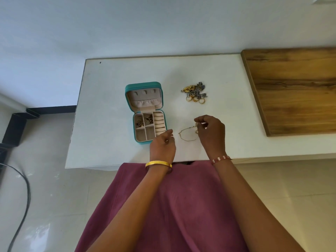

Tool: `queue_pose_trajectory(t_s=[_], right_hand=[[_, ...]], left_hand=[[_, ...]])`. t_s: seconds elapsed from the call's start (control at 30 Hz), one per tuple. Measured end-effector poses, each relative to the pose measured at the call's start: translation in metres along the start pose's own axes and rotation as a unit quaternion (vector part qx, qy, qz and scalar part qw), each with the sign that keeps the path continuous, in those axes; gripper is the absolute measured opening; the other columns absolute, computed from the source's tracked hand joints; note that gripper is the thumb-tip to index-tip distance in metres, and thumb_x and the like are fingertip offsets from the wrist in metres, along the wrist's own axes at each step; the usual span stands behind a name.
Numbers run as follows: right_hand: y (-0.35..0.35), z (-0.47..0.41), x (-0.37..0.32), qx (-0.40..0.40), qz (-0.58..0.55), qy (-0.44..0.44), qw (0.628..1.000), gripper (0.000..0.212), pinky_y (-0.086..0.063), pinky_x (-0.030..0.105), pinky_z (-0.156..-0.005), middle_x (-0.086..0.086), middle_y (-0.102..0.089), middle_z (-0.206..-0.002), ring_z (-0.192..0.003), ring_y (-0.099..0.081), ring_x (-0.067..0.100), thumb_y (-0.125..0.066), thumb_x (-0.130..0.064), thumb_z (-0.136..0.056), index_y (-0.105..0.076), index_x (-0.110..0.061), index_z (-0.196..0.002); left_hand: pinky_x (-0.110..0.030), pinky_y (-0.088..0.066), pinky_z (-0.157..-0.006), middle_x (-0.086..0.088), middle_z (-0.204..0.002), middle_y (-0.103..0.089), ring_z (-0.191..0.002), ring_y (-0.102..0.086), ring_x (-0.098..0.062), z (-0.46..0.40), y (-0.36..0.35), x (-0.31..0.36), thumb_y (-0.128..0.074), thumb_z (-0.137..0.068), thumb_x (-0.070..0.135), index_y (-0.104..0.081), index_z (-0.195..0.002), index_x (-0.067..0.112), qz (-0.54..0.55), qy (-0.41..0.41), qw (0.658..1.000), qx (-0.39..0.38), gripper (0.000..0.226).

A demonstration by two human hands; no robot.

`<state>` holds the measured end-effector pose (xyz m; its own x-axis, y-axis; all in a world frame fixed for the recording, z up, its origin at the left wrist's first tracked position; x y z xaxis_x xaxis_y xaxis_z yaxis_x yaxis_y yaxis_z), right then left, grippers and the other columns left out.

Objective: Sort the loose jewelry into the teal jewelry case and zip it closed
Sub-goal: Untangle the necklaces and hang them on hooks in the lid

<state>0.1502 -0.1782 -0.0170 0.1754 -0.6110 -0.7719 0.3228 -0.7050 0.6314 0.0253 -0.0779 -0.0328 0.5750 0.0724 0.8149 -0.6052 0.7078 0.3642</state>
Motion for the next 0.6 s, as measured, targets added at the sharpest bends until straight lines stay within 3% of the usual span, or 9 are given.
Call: queue_pose_trajectory(t_s=[0.1,0.2,0.27,0.37,0.47,0.6], right_hand=[[-0.016,0.007,-0.027,-0.030,0.002,0.061,0.998,0.017,-0.045,0.021,-0.075,0.008,-0.070,-0.097,-0.082,-0.061,0.016,-0.056,-0.002,-0.085,-0.069,-0.006,-0.095],[-0.045,0.011,-0.050,-0.079,0.024,0.112,0.990,0.016,-0.046,0.022,-0.076,0.010,-0.070,-0.098,-0.087,-0.063,0.021,-0.057,-0.004,-0.086,-0.070,-0.006,-0.096],[-0.064,0.012,-0.061,-0.103,0.052,0.140,0.983,0.018,-0.048,0.029,-0.078,0.012,-0.068,-0.100,-0.090,-0.062,0.025,-0.057,-0.006,-0.086,-0.069,-0.006,-0.099],[-0.089,0.009,-0.078,-0.121,0.143,0.197,0.962,0.021,-0.048,0.033,-0.076,0.014,-0.063,-0.104,-0.097,-0.058,0.027,-0.055,-0.012,-0.089,-0.066,-0.007,-0.106],[-0.110,0.003,-0.088,-0.141,0.268,0.244,0.921,0.026,-0.048,0.034,-0.077,0.015,-0.057,-0.113,-0.105,-0.052,0.029,-0.048,-0.014,-0.093,-0.062,-0.007,-0.113],[-0.123,-0.001,-0.095,-0.152,0.361,0.245,0.887,0.027,-0.047,0.036,-0.081,0.018,-0.052,-0.121,-0.110,-0.050,0.033,-0.041,-0.010,-0.094,-0.059,-0.002,-0.113]], left_hand=[[-0.042,-0.048,-0.096,-0.010,-0.109,-0.068,-0.101,-0.063,-0.024,-0.001,0.024,-0.005,-0.049,-0.088,0.006,-0.065,-0.109,0.011,0.053,-0.019,0.997,0.055,0.027],[-0.042,-0.050,-0.092,-0.008,-0.100,-0.069,-0.096,-0.064,-0.025,-0.006,0.049,-0.010,-0.049,-0.087,0.003,-0.068,-0.099,0.014,0.081,-0.035,0.989,0.120,0.025],[-0.027,-0.050,-0.090,-0.001,-0.095,-0.067,-0.094,-0.064,-0.021,-0.008,0.063,-0.013,-0.048,-0.087,0.002,-0.067,-0.098,0.014,0.067,-0.057,0.983,0.163,0.026],[-0.001,-0.040,-0.074,0.002,-0.096,-0.064,-0.090,-0.059,-0.011,-0.005,0.079,-0.021,-0.047,-0.087,-0.002,-0.067,-0.100,0.011,0.036,-0.100,0.969,0.223,0.027],[-0.012,-0.043,-0.082,-0.005,-0.108,-0.064,-0.096,-0.054,-0.008,-0.009,0.081,-0.031,-0.047,-0.086,-0.003,-0.064,-0.108,0.009,0.019,-0.103,0.966,0.237,0.029],[-0.023,-0.043,-0.091,-0.010,-0.117,-0.061,-0.108,-0.055,-0.018,-0.016,0.077,-0.033,-0.046,-0.086,-0.004,-0.060,-0.115,0.007,0.013,-0.104,0.970,0.218,0.034]])
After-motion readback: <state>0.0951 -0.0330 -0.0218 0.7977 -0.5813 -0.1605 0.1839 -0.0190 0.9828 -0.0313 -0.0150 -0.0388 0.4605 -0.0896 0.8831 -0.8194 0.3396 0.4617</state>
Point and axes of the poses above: each hand's wrist, its own z-axis away from the middle knuckle, its own y-axis out of the back of the hand, x = y × z, the point moved 6 cm from there along -z, towards the middle knuckle
